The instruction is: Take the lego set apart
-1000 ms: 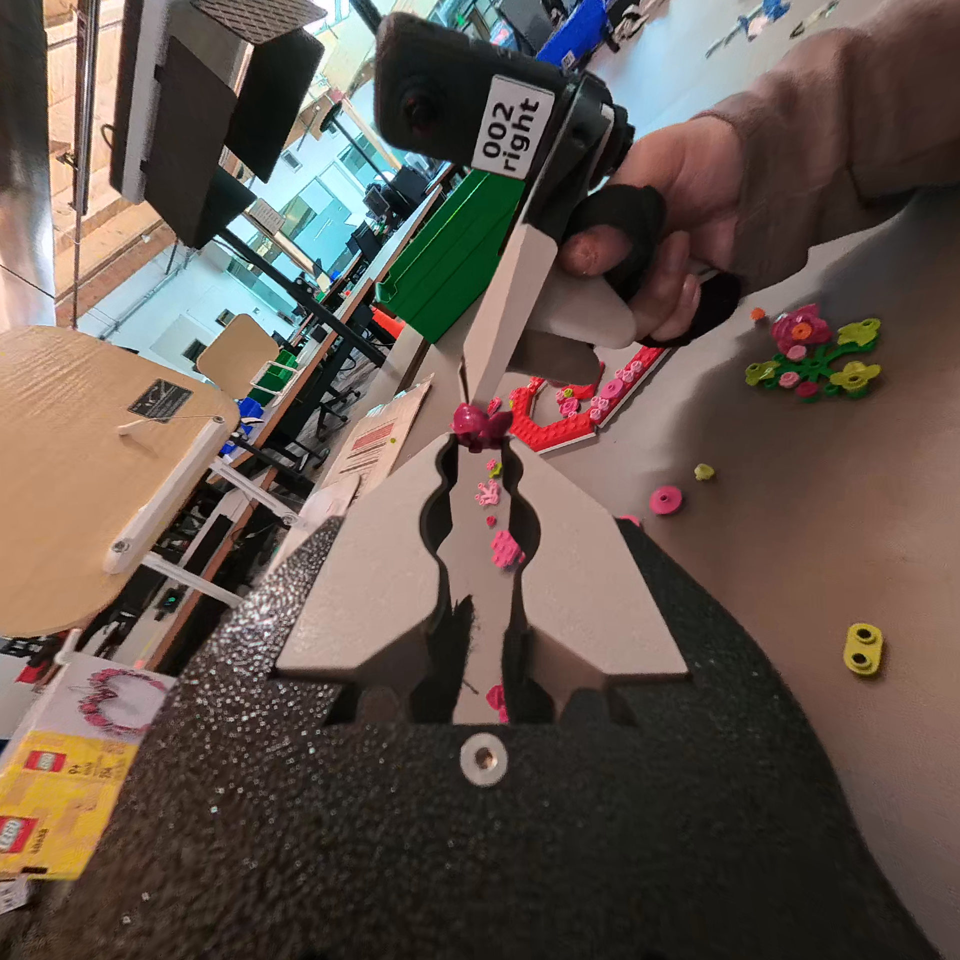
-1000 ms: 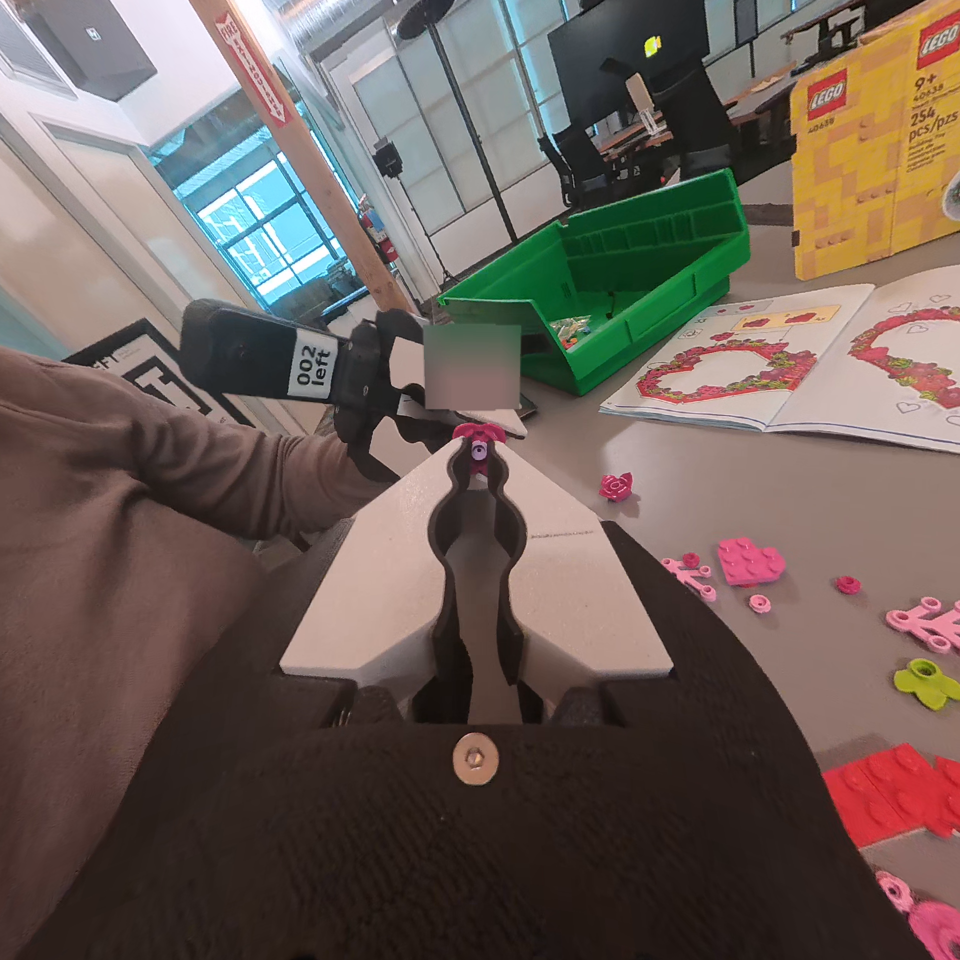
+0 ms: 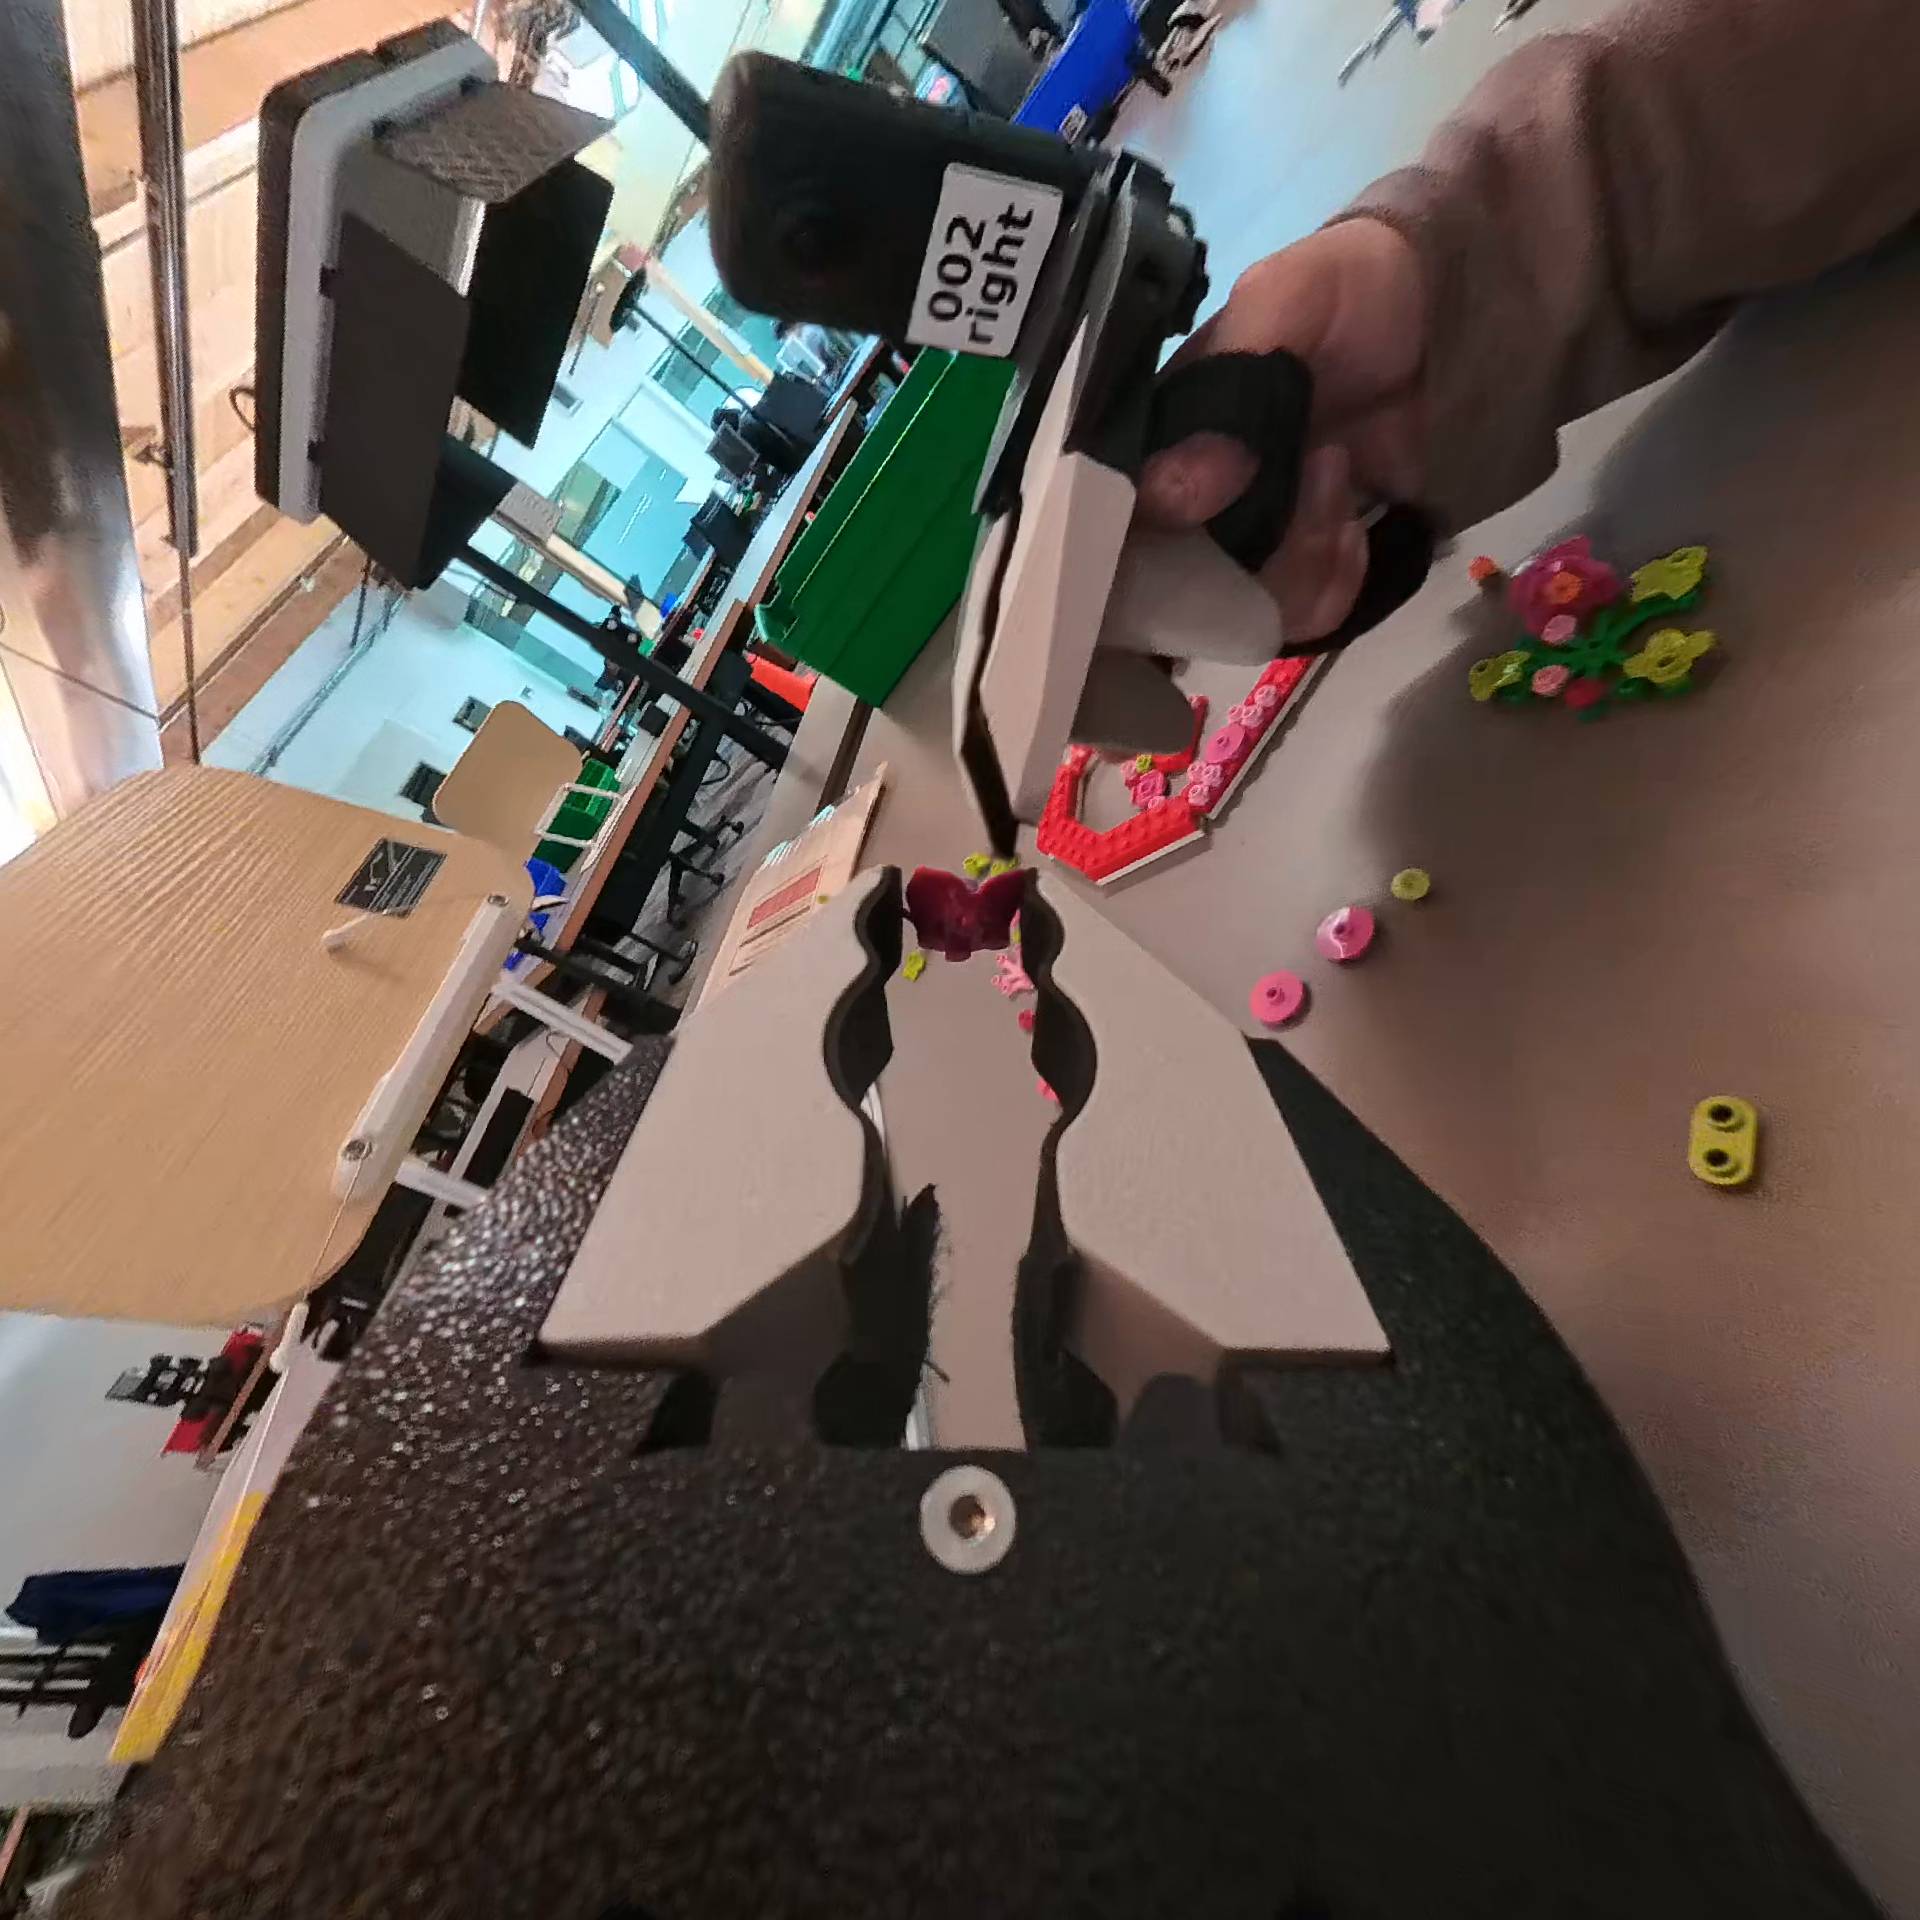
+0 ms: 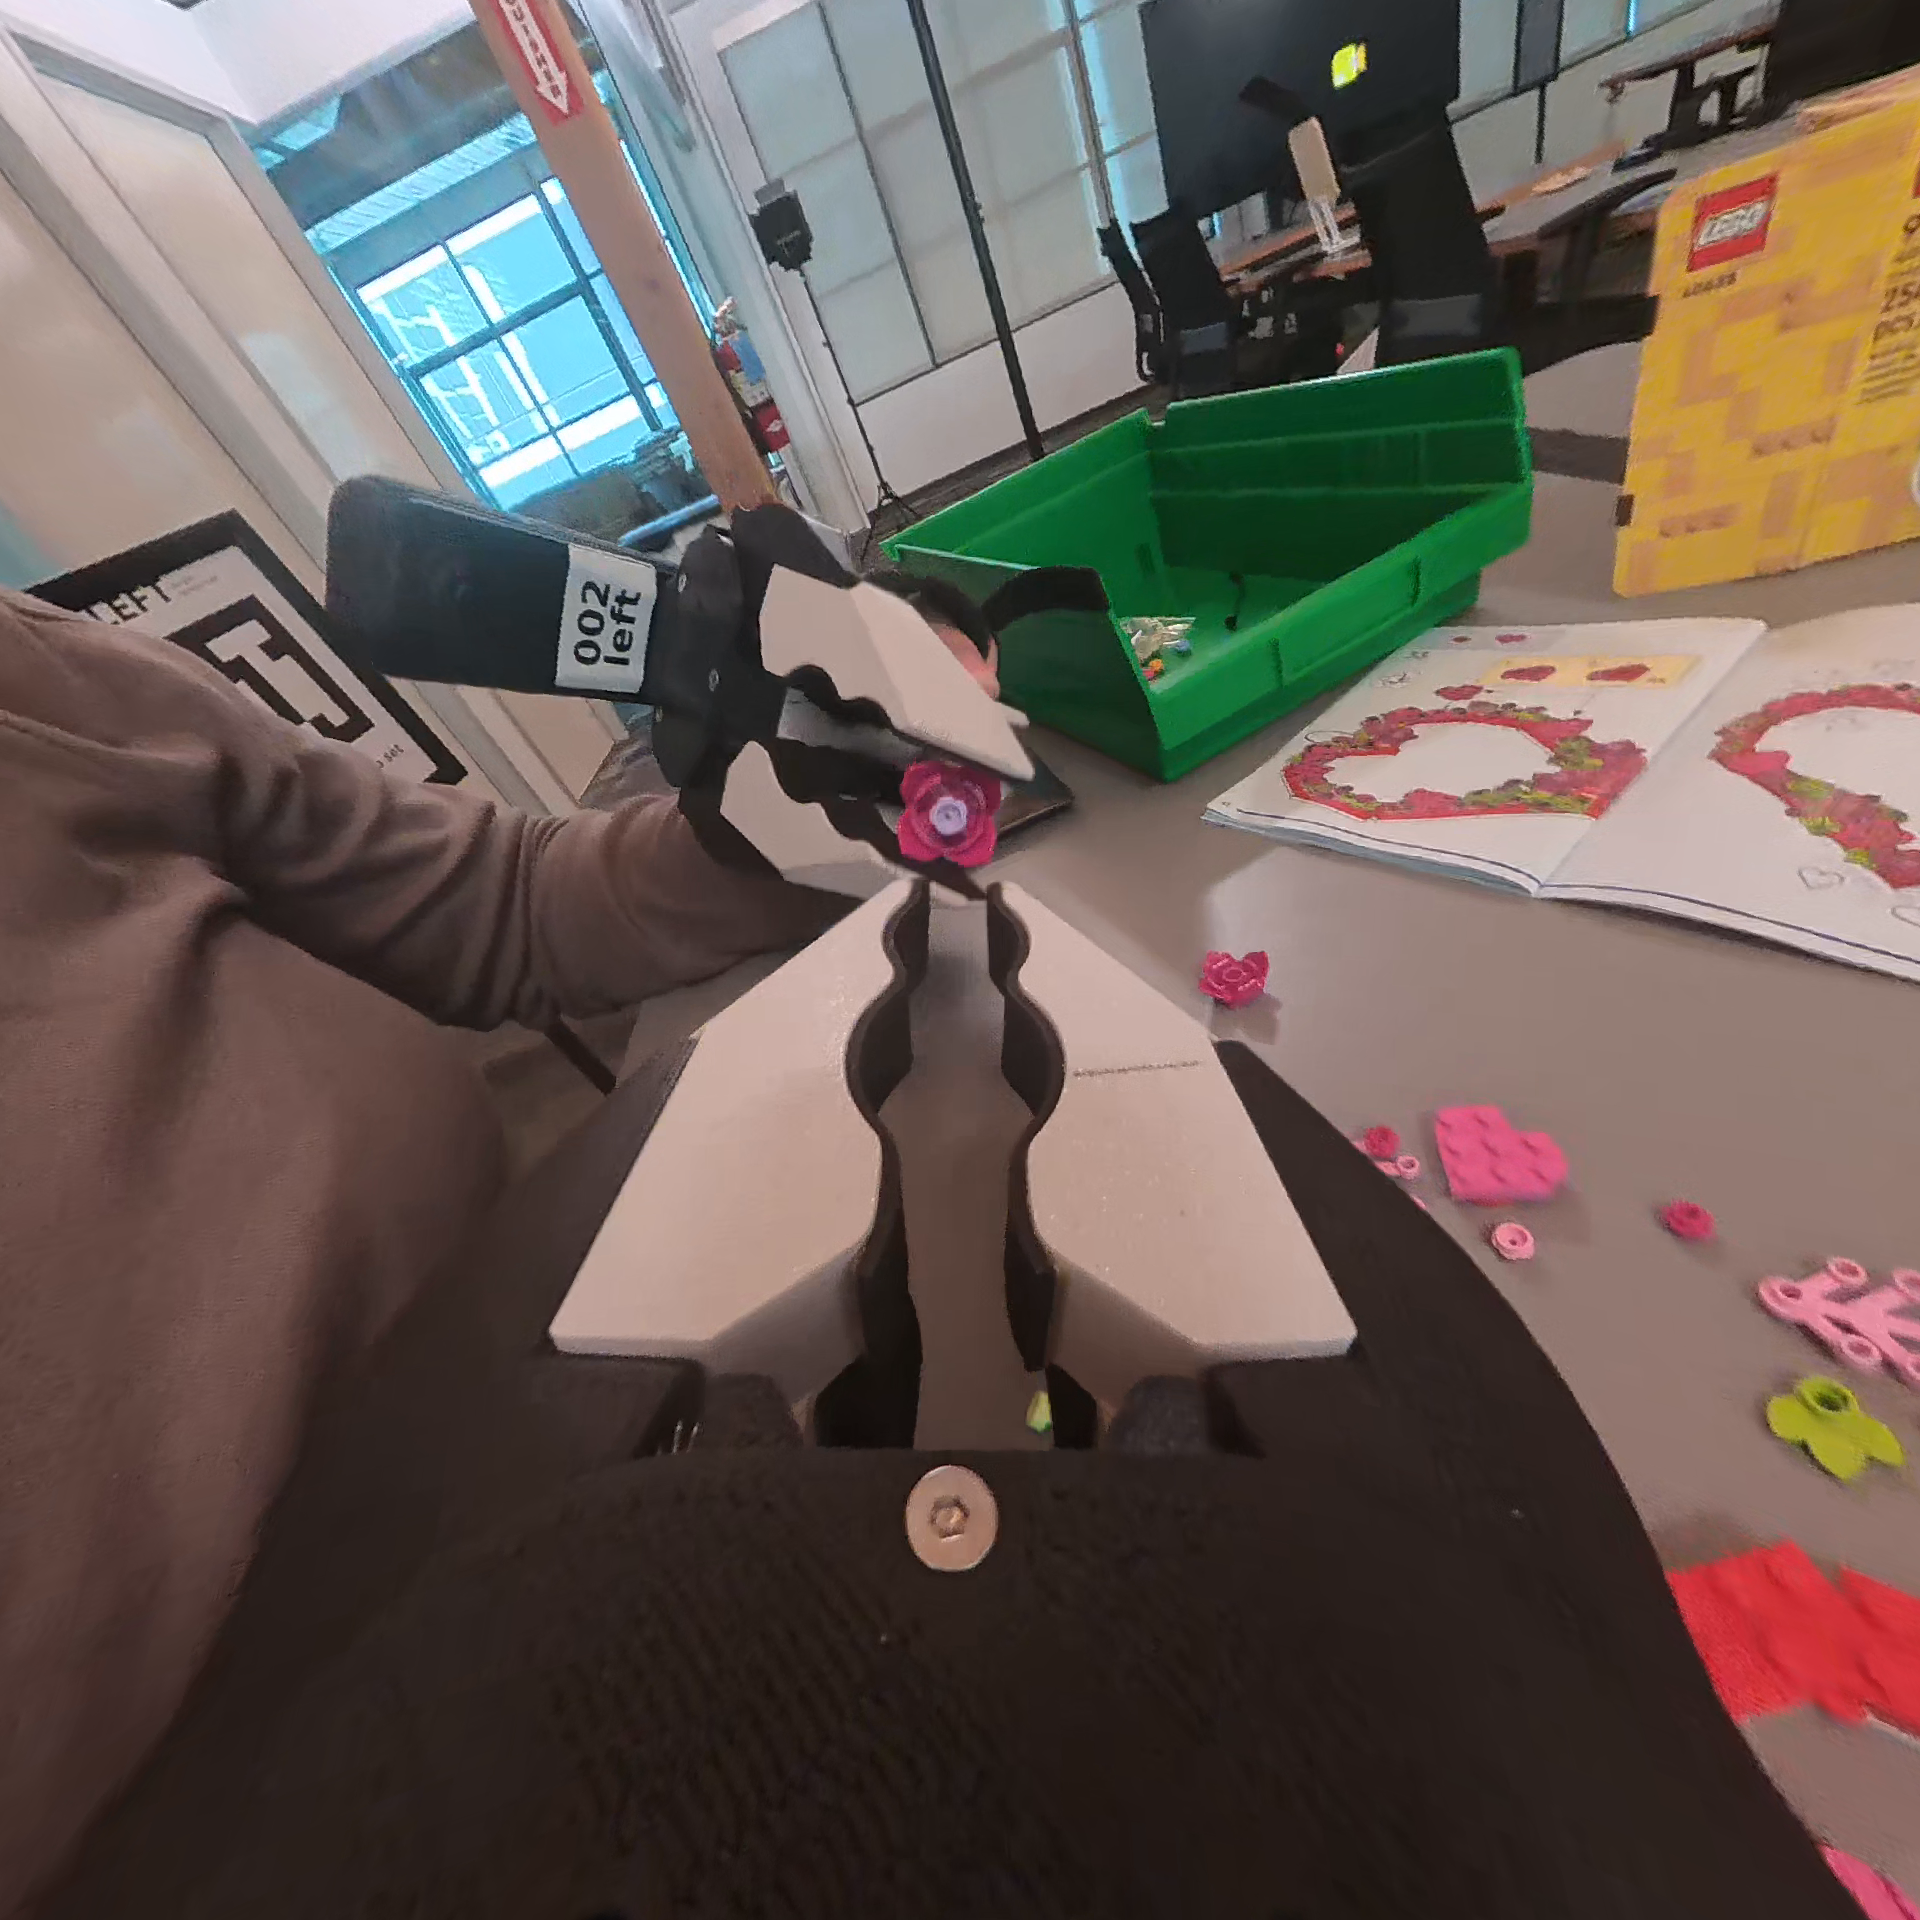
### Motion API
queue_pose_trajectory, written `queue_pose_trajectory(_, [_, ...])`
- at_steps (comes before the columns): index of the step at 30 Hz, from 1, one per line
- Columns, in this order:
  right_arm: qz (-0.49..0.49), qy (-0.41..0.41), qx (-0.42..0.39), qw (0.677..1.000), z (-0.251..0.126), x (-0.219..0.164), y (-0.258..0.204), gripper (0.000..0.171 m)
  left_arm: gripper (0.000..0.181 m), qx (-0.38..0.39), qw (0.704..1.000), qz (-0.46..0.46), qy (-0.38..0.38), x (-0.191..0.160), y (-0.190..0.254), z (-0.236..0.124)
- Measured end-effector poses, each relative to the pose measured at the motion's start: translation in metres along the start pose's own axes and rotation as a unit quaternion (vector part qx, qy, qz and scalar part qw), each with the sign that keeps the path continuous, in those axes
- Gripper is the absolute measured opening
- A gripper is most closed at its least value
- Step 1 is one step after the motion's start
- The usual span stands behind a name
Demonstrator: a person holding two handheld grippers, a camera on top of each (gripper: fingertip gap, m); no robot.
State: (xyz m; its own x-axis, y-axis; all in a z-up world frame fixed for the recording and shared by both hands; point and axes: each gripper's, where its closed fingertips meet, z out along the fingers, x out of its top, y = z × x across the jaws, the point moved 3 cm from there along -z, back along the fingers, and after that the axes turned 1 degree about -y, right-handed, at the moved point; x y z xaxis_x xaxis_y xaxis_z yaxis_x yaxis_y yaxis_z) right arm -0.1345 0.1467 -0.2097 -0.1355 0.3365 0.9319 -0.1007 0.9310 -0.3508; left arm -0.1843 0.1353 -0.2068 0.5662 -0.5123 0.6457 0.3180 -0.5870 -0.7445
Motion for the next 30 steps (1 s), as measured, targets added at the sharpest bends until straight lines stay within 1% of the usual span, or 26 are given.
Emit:
queue_pose_trajectory(5, [0.004,0.006,0.019,1.0,0.004,-0.001,-0.004,0.012,0.019,-0.016,1.0,0.019,0.006,0.005,0.01,0.004])
queue_pose_trajectory(10, [-0.029,-0.006,0.016,0.999,0.006,-0.004,-0.007,0.007,0.019,-0.025,0.999,0.026,0.005,0.005,0.014,0.006])
queue_pose_trajectory(13, [-0.048,-0.012,0.007,0.999,0.006,-0.006,-0.008,0.005,0.019,-0.029,0.999,0.029,0.003,0.006,0.015,0.006])
queue_pose_trajectory(16, [-0.081,-0.049,-0.006,0.995,0.005,-0.012,-0.01,0.004,0.019,-0.051,0.998,0.041,-0.001,0.005,0.022,0.006])
queue_pose_trajectory(18, [-0.078,-0.057,-0.001,0.995,0.003,-0.012,-0.01,0.003,0.018,-0.057,0.997,0.043,-0.006,0.005,0.022,0.006])
queue_pose_trajectory(20, [-0.09,-0.048,-0.035,0.994,-0.011,-0.007,-0.001,0.0,0.018,-0.034,0.997,0.051,-0.038,-0.007,0.011,0.0])
queue_pose_trajectory(21, [-0.084,-0.035,-0.039,0.995,-0.021,-0.002,0.003,0.0,0.018,-0.026,0.998,0.038,-0.034,-0.011,0.004,-0.007])
queue_pose_trajectory(23, [-0.07,-0.021,-0.052,0.996,-0.032,0.003,0.011,0.0,0.019,-0.021,0.999,-0.019,-0.017,-0.012,-0.01,-0.013])
queue_pose_trajectory(25, [-0.078,-0.025,-0.051,0.995,-0.027,0.0,0.01,0.0,0.019,-0.025,0.999,-0.018,-0.008,-0.01,-0.007,-0.011])
queue_pose_trajectory(26, [-0.087,-0.042,-0.061,0.993,-0.022,-0.005,0.011,0.0,0.019,-0.036,0.999,-0.021,-0.017,-0.012,-0.003,-0.008])
queue_pose_trajectory(28, [-0.104,-0.087,-0.1,0.986,-0.017,-0.015,0.02,0.0,0.019,-0.066,0.995,-0.035,-0.072,-0.028,0.005,0.0])
queue_pose_trajectory(30, [-0.098,-0.116,-0.13,0.98,-0.02,-0.021,0.029,0.0,0.02,-0.097,0.983,-0.08,-0.134,-0.049,0.01,0.003])
